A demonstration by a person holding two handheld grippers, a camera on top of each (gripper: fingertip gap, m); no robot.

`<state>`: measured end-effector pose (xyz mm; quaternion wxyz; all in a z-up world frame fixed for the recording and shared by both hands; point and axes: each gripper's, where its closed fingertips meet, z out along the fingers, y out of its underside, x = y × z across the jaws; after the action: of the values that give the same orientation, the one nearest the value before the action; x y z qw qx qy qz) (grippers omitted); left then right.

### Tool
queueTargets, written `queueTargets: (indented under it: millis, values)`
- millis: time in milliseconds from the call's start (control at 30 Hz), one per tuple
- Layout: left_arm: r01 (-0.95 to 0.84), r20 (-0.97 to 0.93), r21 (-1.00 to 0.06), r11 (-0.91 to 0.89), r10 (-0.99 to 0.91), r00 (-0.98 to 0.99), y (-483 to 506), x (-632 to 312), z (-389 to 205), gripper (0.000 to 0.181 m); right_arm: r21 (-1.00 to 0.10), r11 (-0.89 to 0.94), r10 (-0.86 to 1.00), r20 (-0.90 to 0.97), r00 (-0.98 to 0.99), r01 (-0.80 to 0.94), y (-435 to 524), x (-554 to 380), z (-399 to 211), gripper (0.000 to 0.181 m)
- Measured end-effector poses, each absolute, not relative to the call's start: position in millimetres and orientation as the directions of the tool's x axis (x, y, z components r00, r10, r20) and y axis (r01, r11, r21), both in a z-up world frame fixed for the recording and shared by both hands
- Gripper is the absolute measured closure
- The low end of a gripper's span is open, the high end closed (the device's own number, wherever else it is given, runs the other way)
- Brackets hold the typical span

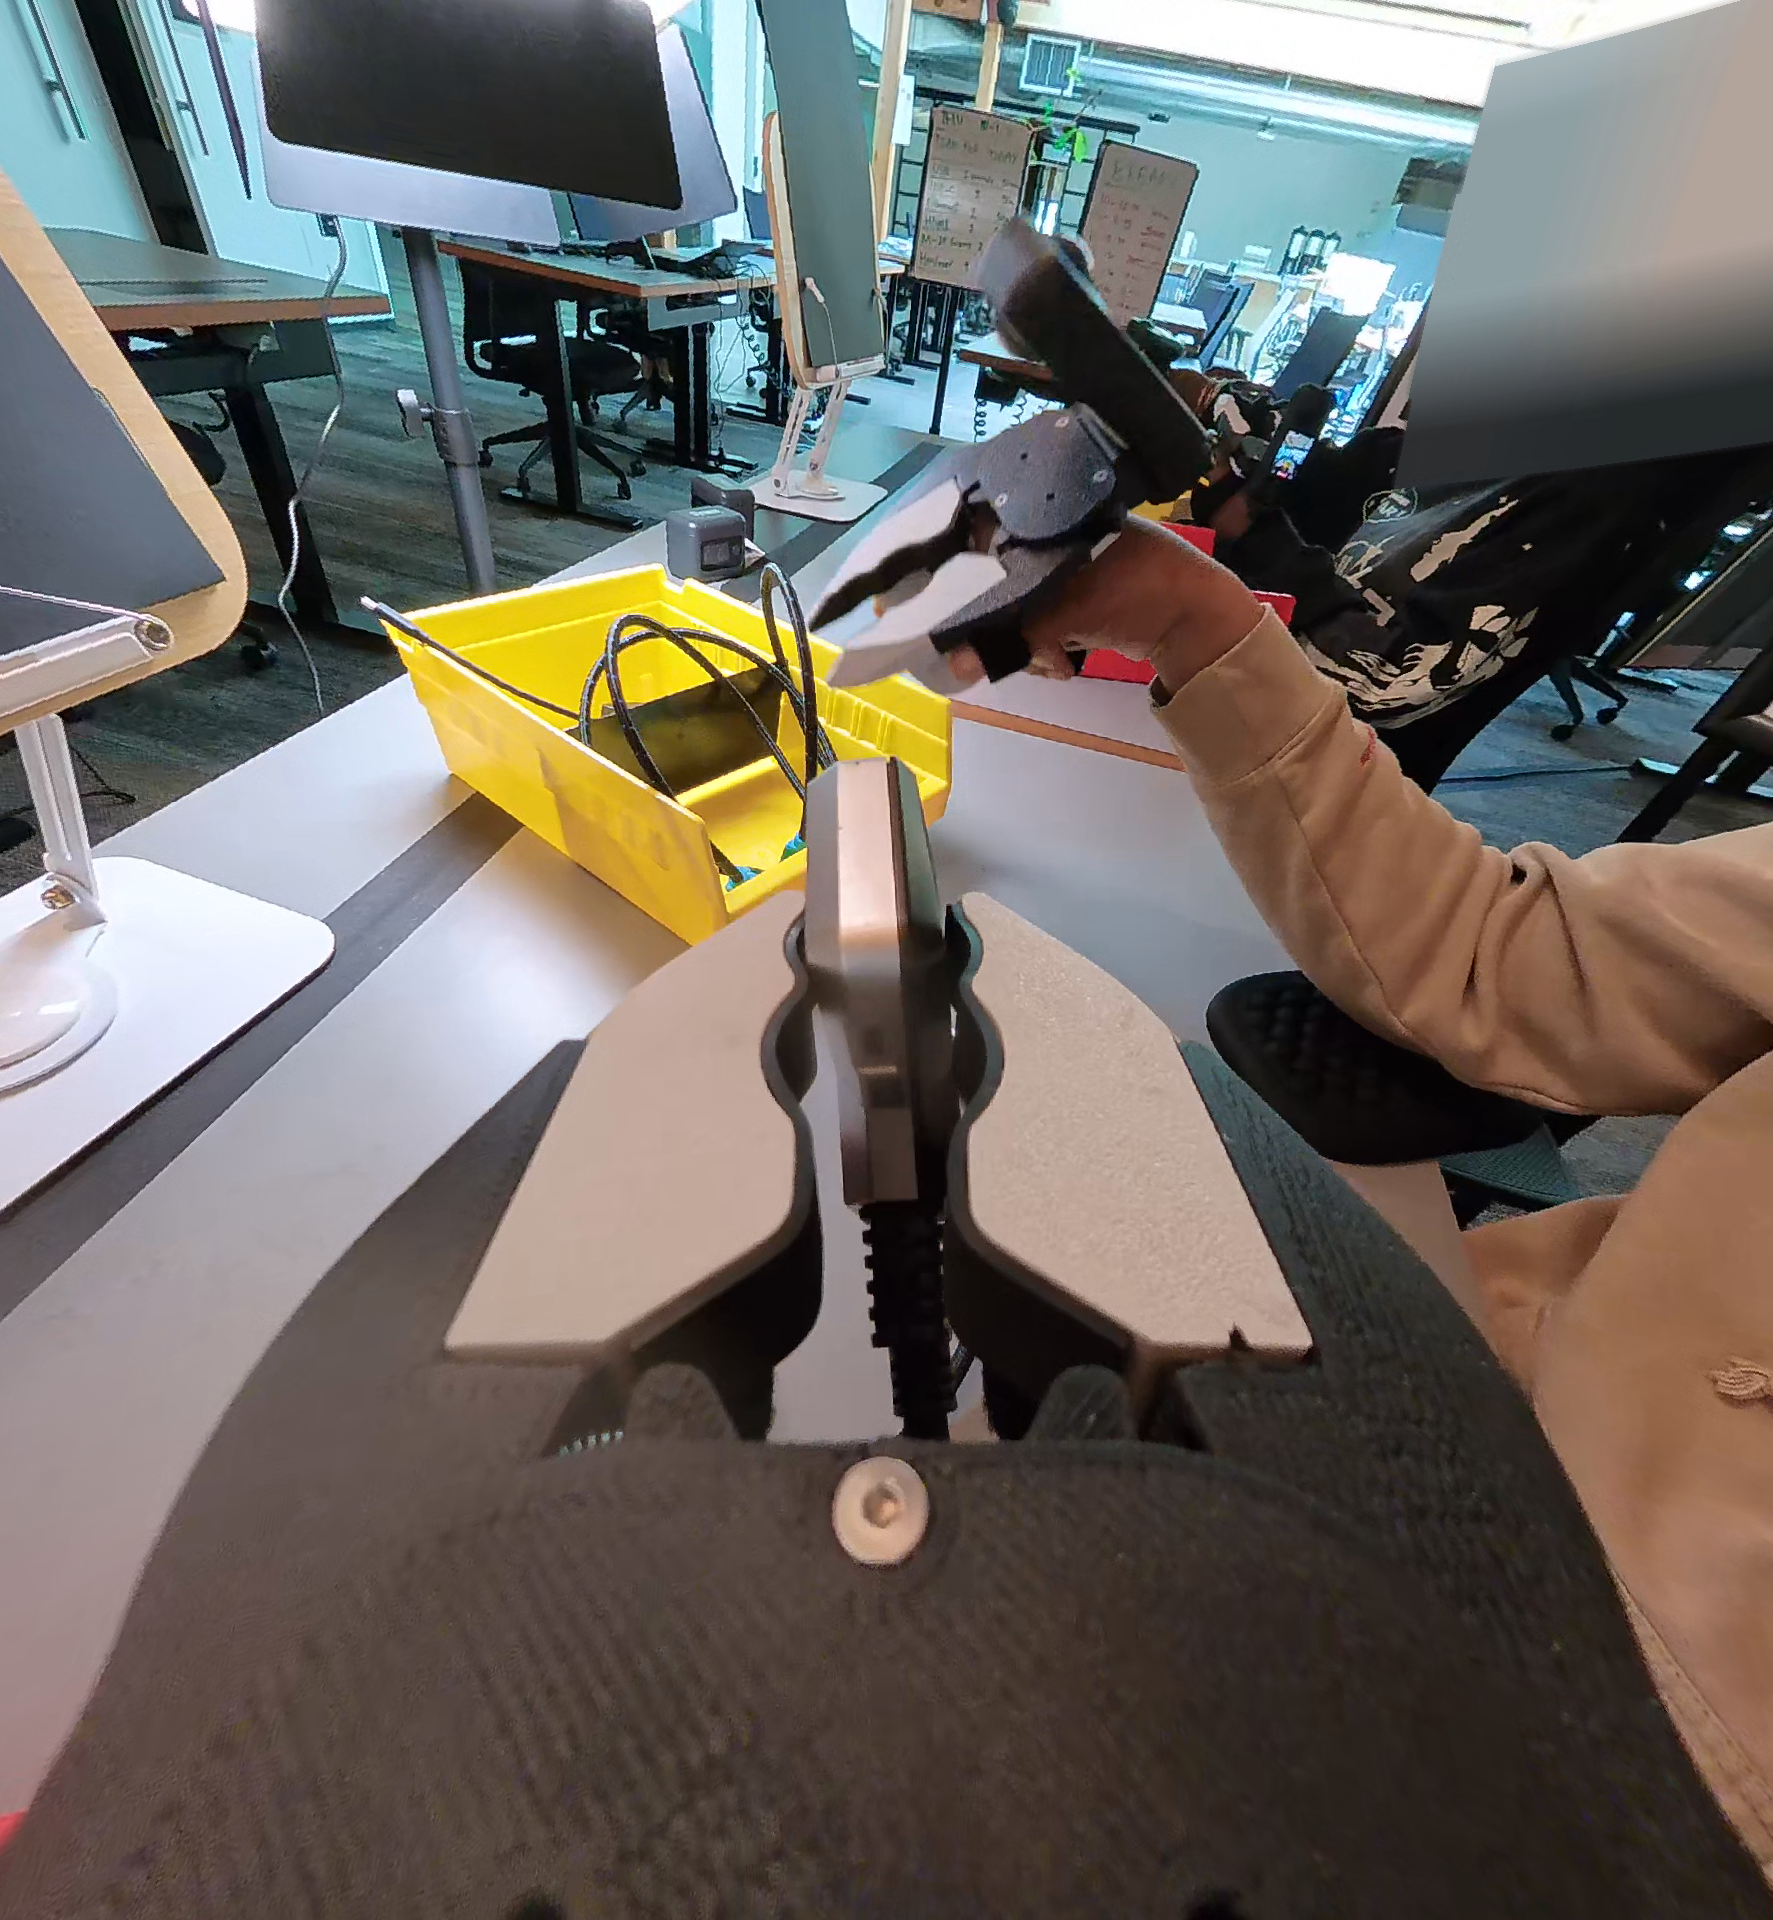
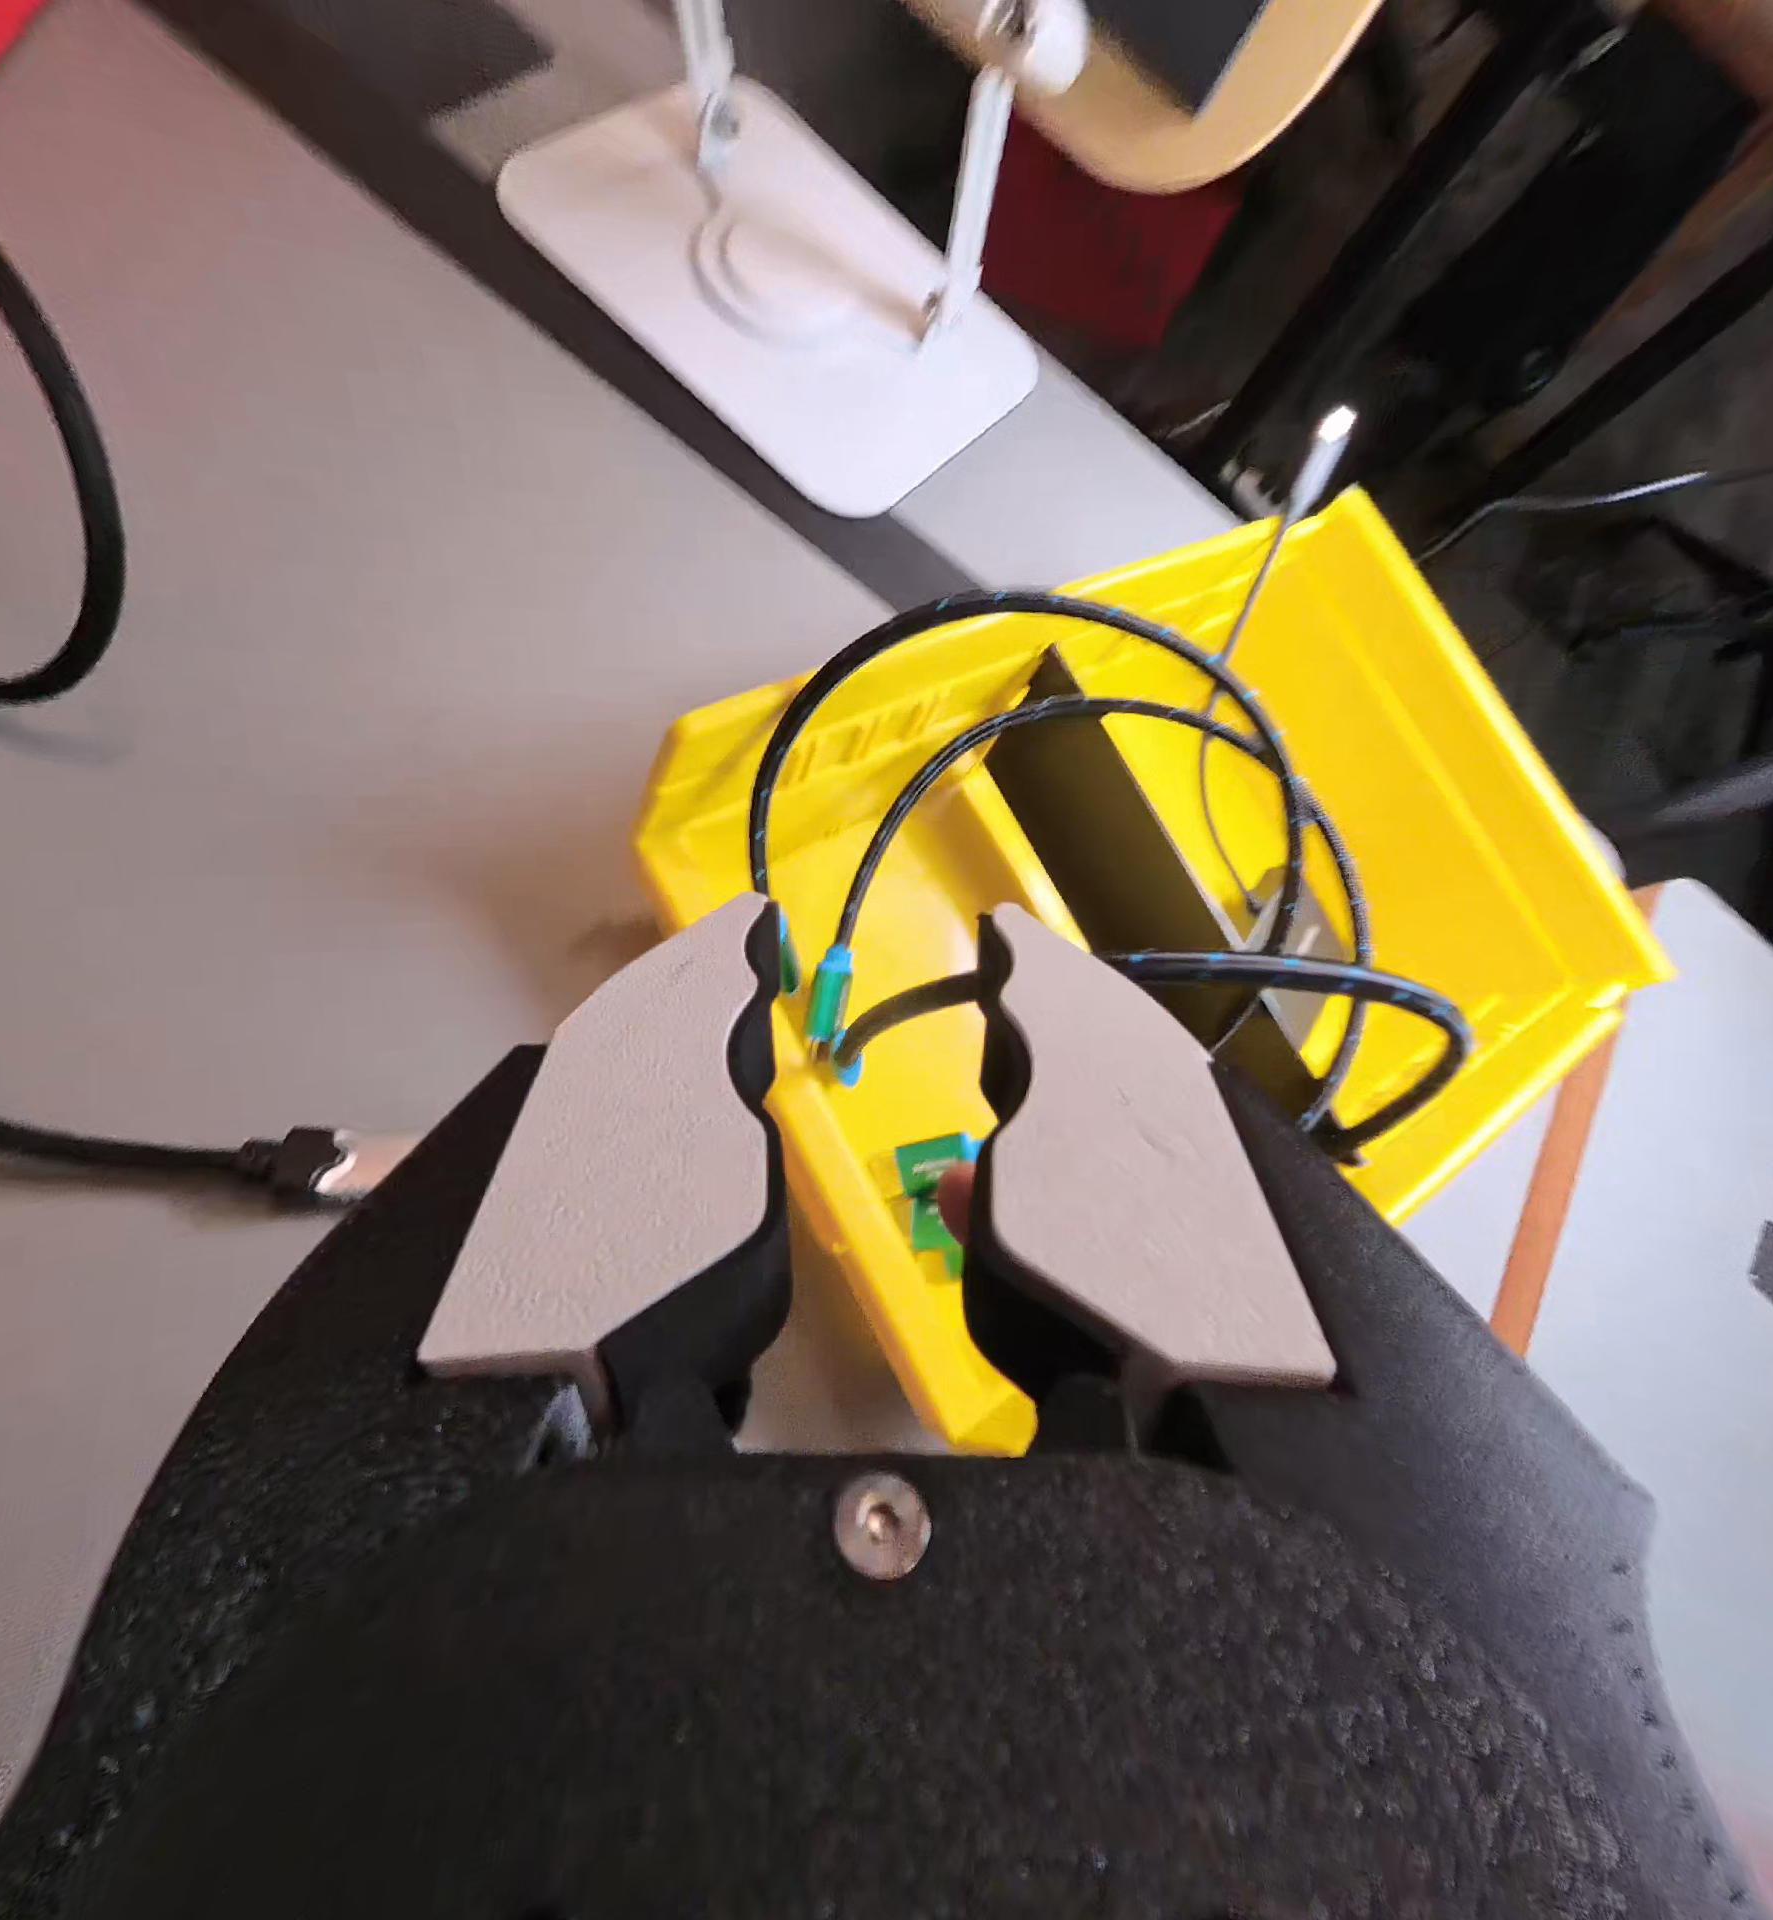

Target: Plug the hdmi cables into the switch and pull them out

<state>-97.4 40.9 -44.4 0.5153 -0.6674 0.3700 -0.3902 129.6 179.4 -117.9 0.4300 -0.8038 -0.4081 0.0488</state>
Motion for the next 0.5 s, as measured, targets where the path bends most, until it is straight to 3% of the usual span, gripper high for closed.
queueTargets:
  millis: [33,167,267,400,500]
  values:
    - [-0.095,0.138,-0.976,-0.195,-0.896,0.421,41,-96,-45,0.159,-0.762,-0.269,0.679,0.283,0.677,0.588,183,130,-109,0.146]
    - [-0.101,0.134,-0.976,-0.193,-0.898,0.419,40,-92,-46,0.159,-0.906,0.003,0.726,0.293,0.622,0.423,169,98,-56,0.144]
    - [-0.097,0.136,-0.977,-0.191,-0.904,0.406,38,-88,-45,0.159,-0.938,0.222,0.883,0.309,0.353,0.265,110,46,-29,0.138]
    - [-0.108,0.122,-0.979,-0.175,-0.915,0.385,33,-81,-43,0.159,-0.956,0.229,0.970,0.239,0.035,0.181,47,-6,-32,0.137]
    - [-0.130,0.107,-0.978,-0.161,-0.930,0.352,26,-71,-43,0.159,-0.954,0.215,0.976,0.202,-0.085,0.209,25,-36,-51,0.134]
